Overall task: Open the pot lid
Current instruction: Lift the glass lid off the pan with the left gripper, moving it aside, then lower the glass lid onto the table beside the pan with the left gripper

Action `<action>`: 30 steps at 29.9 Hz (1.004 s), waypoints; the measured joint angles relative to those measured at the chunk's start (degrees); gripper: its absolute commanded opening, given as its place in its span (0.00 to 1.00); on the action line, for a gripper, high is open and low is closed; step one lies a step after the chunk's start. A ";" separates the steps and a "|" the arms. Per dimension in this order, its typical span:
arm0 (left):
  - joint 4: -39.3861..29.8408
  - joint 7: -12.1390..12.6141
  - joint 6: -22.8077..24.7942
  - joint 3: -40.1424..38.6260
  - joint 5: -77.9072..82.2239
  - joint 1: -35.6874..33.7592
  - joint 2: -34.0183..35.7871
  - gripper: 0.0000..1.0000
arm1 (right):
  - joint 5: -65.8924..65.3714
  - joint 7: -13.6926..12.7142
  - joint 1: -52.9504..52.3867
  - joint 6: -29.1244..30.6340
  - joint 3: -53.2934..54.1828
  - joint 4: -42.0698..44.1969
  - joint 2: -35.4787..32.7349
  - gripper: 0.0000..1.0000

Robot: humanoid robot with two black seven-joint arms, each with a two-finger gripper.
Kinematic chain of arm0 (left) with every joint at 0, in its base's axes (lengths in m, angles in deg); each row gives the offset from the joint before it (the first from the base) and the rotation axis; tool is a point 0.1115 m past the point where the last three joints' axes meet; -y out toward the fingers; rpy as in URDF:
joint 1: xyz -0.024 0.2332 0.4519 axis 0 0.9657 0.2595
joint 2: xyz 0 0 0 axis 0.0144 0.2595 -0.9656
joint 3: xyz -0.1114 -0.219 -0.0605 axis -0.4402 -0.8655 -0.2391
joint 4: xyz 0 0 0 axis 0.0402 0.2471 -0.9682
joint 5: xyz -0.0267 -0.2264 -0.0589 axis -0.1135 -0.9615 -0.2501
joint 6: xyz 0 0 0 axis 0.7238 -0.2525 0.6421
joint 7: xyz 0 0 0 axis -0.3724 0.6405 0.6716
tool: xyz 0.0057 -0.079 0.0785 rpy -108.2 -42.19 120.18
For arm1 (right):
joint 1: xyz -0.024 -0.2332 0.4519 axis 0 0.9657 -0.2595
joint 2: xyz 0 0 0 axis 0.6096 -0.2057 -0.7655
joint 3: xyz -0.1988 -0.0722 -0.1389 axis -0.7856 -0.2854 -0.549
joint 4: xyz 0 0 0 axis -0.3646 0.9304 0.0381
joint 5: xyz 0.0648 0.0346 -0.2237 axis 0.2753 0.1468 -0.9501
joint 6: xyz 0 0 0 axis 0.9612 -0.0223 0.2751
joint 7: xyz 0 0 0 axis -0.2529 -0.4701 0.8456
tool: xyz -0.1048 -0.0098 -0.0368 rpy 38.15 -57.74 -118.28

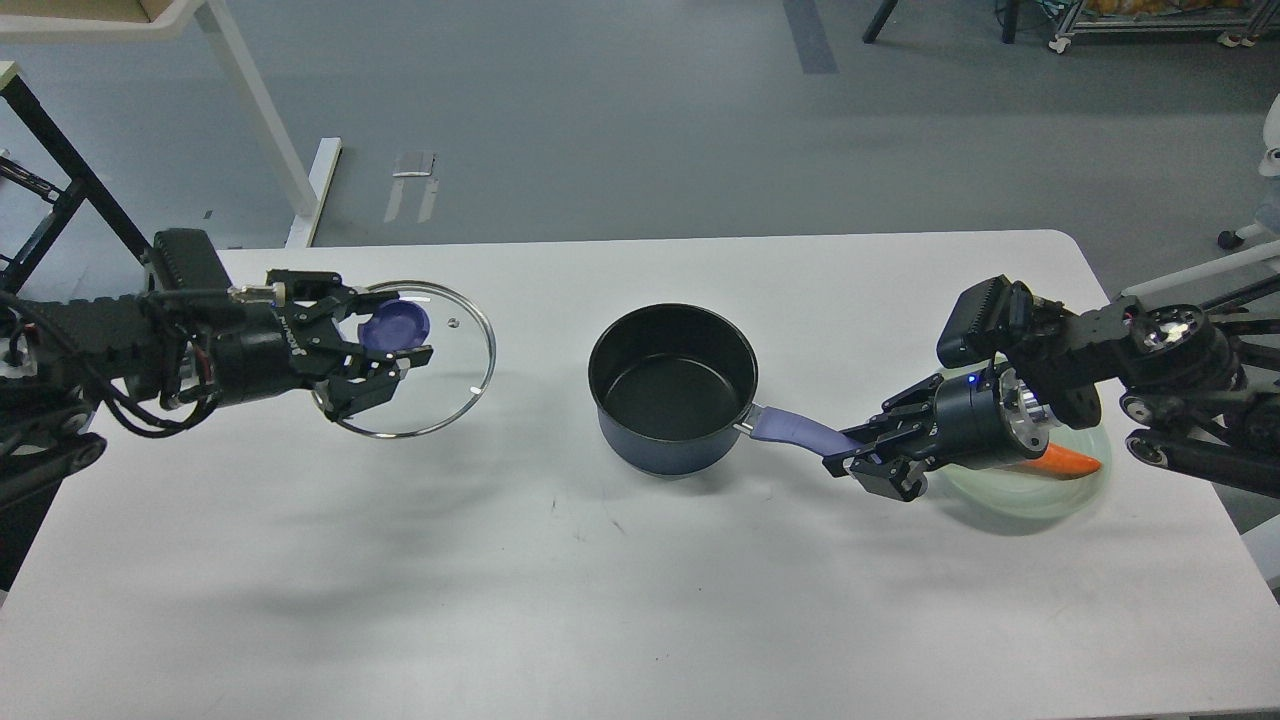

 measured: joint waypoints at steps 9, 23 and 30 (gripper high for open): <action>4.06 0.01 -3.33 -0.25 -0.17 8.58 0.21 0.35 | -0.01 -0.01 -0.01 0.00 0.05 0.02 0.10 0.31; 9.98 0.00 -4.38 -0.18 -0.09 11.68 -3.92 0.43 | 0.07 -0.01 -0.01 -0.05 0.10 0.07 0.10 0.31; 11.30 0.00 -4.39 -0.20 -0.08 11.99 -5.15 0.57 | 0.07 -0.01 -0.01 -0.07 0.10 0.04 0.10 0.31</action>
